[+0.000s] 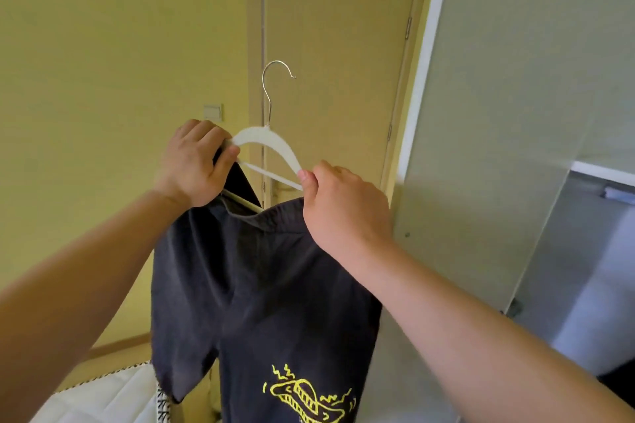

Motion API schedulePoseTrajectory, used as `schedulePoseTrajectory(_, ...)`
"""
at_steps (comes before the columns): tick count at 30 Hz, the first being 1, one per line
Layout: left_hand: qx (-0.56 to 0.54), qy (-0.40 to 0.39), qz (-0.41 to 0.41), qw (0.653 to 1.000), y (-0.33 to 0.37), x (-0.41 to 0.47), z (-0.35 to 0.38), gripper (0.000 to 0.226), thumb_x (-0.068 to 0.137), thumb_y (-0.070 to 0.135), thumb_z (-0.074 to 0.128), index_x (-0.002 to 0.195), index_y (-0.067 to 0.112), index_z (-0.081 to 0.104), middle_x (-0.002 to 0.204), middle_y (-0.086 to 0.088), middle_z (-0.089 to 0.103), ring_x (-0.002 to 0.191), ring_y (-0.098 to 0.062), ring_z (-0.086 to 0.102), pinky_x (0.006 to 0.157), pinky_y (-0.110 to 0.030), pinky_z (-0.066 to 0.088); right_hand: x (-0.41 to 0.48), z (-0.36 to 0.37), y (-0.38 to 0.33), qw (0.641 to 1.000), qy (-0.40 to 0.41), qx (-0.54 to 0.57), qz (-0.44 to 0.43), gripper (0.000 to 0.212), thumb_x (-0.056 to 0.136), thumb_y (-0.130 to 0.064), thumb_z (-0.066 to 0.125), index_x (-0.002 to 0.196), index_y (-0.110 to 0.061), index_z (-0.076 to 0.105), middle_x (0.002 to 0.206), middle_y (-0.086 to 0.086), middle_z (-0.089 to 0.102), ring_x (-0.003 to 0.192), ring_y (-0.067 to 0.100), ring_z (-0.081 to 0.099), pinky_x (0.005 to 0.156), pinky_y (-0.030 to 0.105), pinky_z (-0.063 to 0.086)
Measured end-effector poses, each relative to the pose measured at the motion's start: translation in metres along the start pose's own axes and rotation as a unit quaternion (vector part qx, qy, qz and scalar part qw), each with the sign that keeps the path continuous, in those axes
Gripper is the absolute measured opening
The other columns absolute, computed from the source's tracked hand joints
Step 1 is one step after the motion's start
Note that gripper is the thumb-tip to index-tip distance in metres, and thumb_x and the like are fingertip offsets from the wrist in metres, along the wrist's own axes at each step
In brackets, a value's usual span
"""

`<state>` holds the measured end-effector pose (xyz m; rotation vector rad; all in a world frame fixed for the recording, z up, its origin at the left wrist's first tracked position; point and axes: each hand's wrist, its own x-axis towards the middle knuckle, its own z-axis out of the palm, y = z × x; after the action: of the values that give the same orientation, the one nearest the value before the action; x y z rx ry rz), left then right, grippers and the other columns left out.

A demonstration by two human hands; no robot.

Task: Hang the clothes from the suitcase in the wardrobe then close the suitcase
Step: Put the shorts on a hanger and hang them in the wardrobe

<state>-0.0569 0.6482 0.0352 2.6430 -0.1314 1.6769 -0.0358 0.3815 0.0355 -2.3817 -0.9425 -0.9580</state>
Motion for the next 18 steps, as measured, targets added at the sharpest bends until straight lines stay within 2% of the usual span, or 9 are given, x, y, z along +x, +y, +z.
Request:
schedulePoseTrajectory(2,-0.002,-0.014,0.028,1.000,0.036,0.002,-0.012,0.028,0.099,0.028,0.048,0.092,0.005,0.062,0.087,-0.011,0.062,0.081,-0.035,0.052,0.077,-0.044,0.043,-0.024,-0.025,0.020,1.000,0.025,-0.003,0.009,0.035,0.107,-0.045,0.027,0.092,-0.024,0.049,0.073,-0.007,0.049,0.060,0.026,0.050,0.052,0.034,0.034)
schedulePoseTrajectory(5,-0.027,-0.079,0.068,0.994,0.087,0.010,-0.027,0.024,0.100,0.028,0.048,0.094,0.010,0.062,0.087,-0.006,0.064,0.079,-0.033,0.053,0.076,-0.044,0.044,-0.054,-0.048,0.059,0.996,0.077,-0.028,0.021,0.035,0.106,-0.044,0.033,0.085,-0.023,0.050,0.074,-0.005,0.056,0.059,0.030,0.053,0.053,0.035,0.043)
schedulePoseTrajectory(6,-0.049,-0.118,0.076,0.989,0.112,0.015,-0.030,0.021,0.101,0.028,0.048,0.095,0.013,0.061,0.087,-0.003,0.064,0.079,-0.032,0.053,0.075,-0.043,0.045,-0.067,-0.057,0.080,0.994,0.097,-0.038,0.023,0.034,0.105,-0.044,0.035,0.082,-0.023,0.049,0.073,-0.005,0.056,0.056,0.029,0.051,0.050,0.033,0.041)
schedulePoseTrajectory(9,-0.093,-0.261,0.054,0.959,0.175,0.025,-0.038,0.016,0.103,0.030,0.050,0.090,0.022,0.054,0.077,0.006,0.058,0.072,-0.024,0.054,0.066,-0.039,0.044,-0.098,-0.071,0.134,0.988,0.121,-0.085,0.031,0.036,0.104,-0.041,0.037,0.078,-0.021,0.051,0.067,-0.006,0.052,0.046,0.025,0.040,0.044,0.024,0.024)
schedulePoseTrajectory(10,-0.106,-0.302,0.047,0.946,0.195,0.027,-0.040,0.016,0.102,0.032,0.051,0.088,0.025,0.054,0.075,0.007,0.058,0.071,-0.020,0.054,0.065,-0.038,0.044,-0.109,-0.076,0.151,0.987,0.123,-0.099,0.031,0.037,0.104,-0.041,0.035,0.080,-0.019,0.052,0.067,-0.006,0.052,0.046,0.024,0.040,0.044,0.024,0.024)
schedulePoseTrajectory(12,-0.150,-0.373,0.043,0.915,0.241,0.031,-0.035,0.018,0.100,0.035,0.055,0.083,0.027,0.055,0.072,0.006,0.059,0.068,-0.017,0.055,0.064,-0.036,0.045,-0.134,-0.089,0.188,0.988,0.075,-0.125,0.050,0.042,0.105,-0.044,0.027,0.086,-0.018,0.053,0.074,-0.005,0.055,0.054,0.027,0.050,0.046,0.030,0.035)
schedulePoseTrajectory(14,-0.199,-0.429,0.026,0.881,0.280,0.033,-0.024,0.019,0.097,0.036,0.060,0.080,0.028,0.058,0.074,0.006,0.061,0.068,-0.015,0.057,0.064,-0.032,0.045,-0.153,-0.099,0.220,0.989,0.002,-0.117,0.092,0.044,0.105,-0.046,0.020,0.094,-0.018,0.052,0.087,-0.004,0.055,0.071,0.027,0.054,0.060,0.039,0.046)
schedulePoseTrajectory(15,-0.218,-0.455,0.008,0.863,0.296,0.032,-0.015,0.017,0.096,0.034,0.063,0.081,0.026,0.061,0.075,0.007,0.063,0.068,-0.014,0.056,0.064,-0.030,0.043,-0.160,-0.104,0.232,0.987,-0.028,-0.107,0.113,0.041,0.106,-0.044,0.021,0.099,-0.019,0.052,0.094,-0.004,0.054,0.080,0.026,0.054,0.070,0.041,0.047)
schedulePoseTrajectory(18,-0.299,-0.516,-0.056,0.801,0.356,0.025,0.023,0.016,0.092,0.026,0.068,0.079,0.018,0.063,0.072,0.003,0.058,0.068,-0.016,0.050,0.064,-0.030,0.037,-0.180,-0.121,0.271,0.969,-0.079,-0.120,0.203,0.038,0.108,-0.043,0.023,0.127,-0.026,0.051,0.123,-0.003,0.054,0.115,0.023,0.051,0.098,0.040,0.038)
